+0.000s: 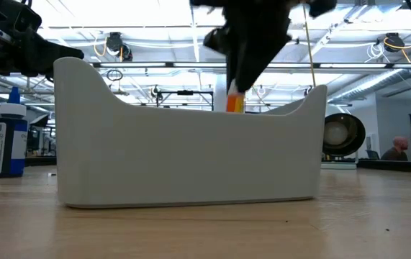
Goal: Pick & Place food coloring
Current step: Put the small orange food coloring bottle in the gray bin
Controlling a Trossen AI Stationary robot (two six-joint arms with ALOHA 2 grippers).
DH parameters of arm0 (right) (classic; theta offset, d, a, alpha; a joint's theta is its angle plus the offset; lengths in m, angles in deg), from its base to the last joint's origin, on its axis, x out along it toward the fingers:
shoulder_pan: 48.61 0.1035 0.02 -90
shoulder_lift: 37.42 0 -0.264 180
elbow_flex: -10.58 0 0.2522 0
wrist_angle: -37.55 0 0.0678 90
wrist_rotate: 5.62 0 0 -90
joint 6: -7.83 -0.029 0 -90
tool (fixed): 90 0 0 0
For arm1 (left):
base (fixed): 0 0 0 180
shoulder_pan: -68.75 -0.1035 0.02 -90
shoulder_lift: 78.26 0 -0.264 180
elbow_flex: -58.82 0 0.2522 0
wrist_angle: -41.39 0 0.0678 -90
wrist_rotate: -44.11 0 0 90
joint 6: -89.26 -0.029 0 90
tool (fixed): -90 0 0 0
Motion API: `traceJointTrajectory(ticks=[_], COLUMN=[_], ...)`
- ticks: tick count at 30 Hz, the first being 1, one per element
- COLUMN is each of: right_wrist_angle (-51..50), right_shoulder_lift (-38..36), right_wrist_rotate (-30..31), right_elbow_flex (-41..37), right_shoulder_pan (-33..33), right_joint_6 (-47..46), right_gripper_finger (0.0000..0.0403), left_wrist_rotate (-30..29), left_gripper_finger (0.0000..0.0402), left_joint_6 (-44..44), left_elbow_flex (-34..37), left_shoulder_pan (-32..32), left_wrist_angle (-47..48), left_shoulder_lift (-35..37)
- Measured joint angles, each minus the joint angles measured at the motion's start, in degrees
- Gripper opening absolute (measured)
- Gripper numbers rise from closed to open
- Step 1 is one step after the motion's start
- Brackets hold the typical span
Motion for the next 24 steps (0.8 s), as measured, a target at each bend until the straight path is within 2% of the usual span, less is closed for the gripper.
traceJointTrajectory(ticks=[7, 13, 24], right_wrist_angle=[-0.1, 0.9, 3.3], right_shoulder_lift=[2.9, 4.9, 5.1], right_wrist_rotate=[-0.1, -3.1, -3.2], right_elbow_flex=[0.0, 0.0, -2.9], right_shoulder_pan=[-1.7, -1.5, -1.3], right_joint_6=[0.2, 0.4, 0.3], right_gripper_finger=[0.0040, 0.0040, 0.0040], left_wrist_rotate=[0.0, 0.0, 0.0], left_gripper_finger=[0.0026, 0.0026, 0.0026], left_joint_6=[0.0, 0.0, 0.0], left_elbow_flex=[0.0, 0.0, 0.0], left_shoulder_pan=[0.0, 0.0, 0.0], left_wrist_angle=[0.0, 0.0, 0.0], left_shoulder_lift=[0.0, 0.0, 0.0])
